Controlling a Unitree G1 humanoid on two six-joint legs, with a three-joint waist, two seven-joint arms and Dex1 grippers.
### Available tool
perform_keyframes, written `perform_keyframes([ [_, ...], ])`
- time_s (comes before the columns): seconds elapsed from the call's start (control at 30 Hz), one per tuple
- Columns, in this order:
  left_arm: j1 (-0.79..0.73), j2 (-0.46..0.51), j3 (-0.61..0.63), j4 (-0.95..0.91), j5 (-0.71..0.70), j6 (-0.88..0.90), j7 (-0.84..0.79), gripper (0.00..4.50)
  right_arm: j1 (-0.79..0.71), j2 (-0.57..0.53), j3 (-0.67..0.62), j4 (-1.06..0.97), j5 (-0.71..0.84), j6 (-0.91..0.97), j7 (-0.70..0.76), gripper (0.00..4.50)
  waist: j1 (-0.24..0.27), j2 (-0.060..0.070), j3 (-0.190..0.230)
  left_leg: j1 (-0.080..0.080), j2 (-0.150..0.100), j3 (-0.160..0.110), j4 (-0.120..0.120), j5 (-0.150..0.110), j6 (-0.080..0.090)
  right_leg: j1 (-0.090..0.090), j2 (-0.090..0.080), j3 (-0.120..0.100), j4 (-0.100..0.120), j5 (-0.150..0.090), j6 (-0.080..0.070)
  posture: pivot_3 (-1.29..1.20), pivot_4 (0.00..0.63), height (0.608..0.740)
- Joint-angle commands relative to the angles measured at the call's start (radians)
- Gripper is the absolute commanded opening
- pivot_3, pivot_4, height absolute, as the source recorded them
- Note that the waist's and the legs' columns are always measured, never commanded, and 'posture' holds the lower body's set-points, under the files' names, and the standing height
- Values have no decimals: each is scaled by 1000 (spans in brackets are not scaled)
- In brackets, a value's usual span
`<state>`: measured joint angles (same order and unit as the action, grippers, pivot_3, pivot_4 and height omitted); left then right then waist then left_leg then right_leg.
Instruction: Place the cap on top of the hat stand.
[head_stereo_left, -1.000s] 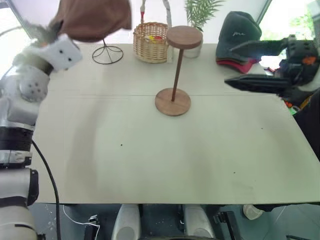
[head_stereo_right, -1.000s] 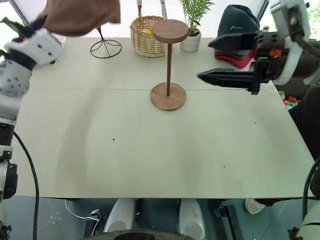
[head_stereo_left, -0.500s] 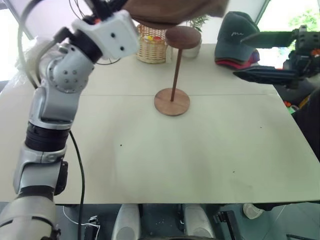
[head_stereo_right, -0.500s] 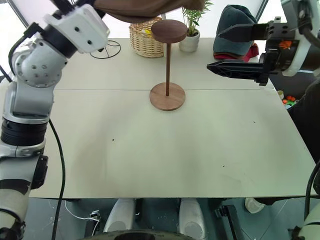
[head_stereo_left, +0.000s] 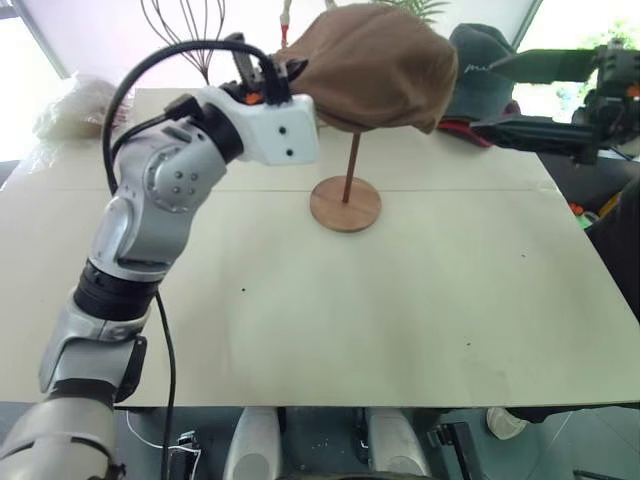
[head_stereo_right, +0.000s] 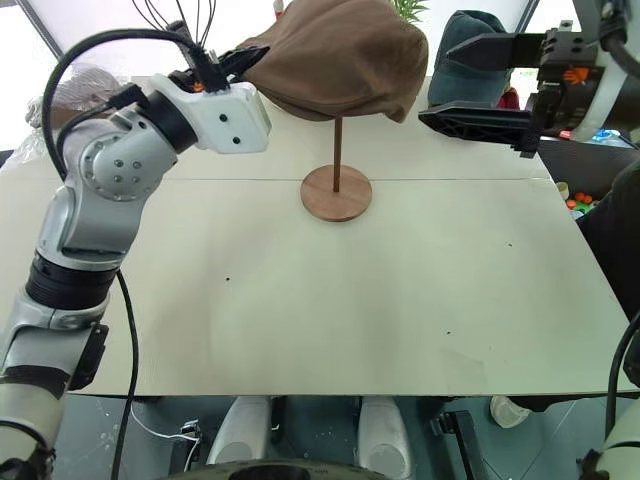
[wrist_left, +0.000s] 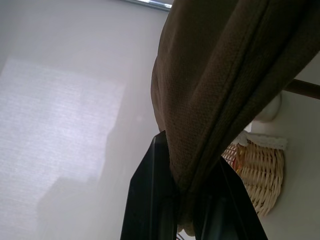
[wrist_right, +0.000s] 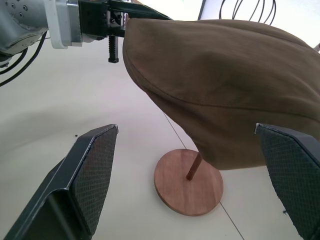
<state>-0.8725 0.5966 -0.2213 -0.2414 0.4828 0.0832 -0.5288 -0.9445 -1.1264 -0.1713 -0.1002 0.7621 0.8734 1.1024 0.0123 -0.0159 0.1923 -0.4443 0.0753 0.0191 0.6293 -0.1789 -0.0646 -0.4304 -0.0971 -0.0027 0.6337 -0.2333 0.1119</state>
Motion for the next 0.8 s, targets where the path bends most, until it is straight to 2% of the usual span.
perform_keyframes([
  [0.03, 11, -14, 1, -49, 19, 10, -6, 38, -36, -5, -30, -3, -6, -16, -9, 4500, 0, 0, 0, 0, 0, 0, 0, 0, 0, 0, 0, 0, 0, 0, 0, 0, 150, 728],
  [0.07, 15, -19, 5, -51, 19, 16, -10, 891, -37, -3, -28, -3, -7, -17, -10, 4500, 0, 0, 0, 0, 0, 0, 0, 0, 0, 0, 0, 0, 0, 0, 0, 0, 150, 728],
  [0.13, 21, -25, 19, -53, 14, 29, -16, 1670, -42, 1, -25, -1, -8, -17, -11, 4500, -2, 0, 0, 0, 0, 0, 0, 0, 0, 0, 0, 0, 0, 0, 0, 0, 150, 728],
  [0.3, 48, -27, 51, -75, -9, 87, -38, 4247, -38, 13, -20, -1, -14, -24, -14, 4500, -1, 0, 0, 0, 0, 0, 0, 0, 1, 0, 0, 0, 0, 0, 0, 0, 150, 728],
  [0.33, 57, -26, 61, -85, -16, 105, -45, 4468, -34, 16, -19, -3, -15, -25, -15, 4500, -1, 0, 0, 0, 0, 0, 0, 0, 1, 0, 0, 0, 0, 0, 0, 0, 150, 728],
  [0.57, 126, 43, 163, -130, -70, 180, -94, 4468, -6, 25, -27, -20, -13, -25, -14, 4500, -2, 0, 0, 0, 0, 0, 0, 0, 1, 0, 0, 0, 0, 0, 0, 0, 150, 728],
  [0.8, 145, 108, 254, -89, -157, 244, -134, 4468, 31, 35, -2, -48, -55, -68, -16, 4500, 0, 0, 0, 0, 0, 0, 0, 0, 1, 0, 0, 0, 0, -1, -2, 0, 150, 728],
])
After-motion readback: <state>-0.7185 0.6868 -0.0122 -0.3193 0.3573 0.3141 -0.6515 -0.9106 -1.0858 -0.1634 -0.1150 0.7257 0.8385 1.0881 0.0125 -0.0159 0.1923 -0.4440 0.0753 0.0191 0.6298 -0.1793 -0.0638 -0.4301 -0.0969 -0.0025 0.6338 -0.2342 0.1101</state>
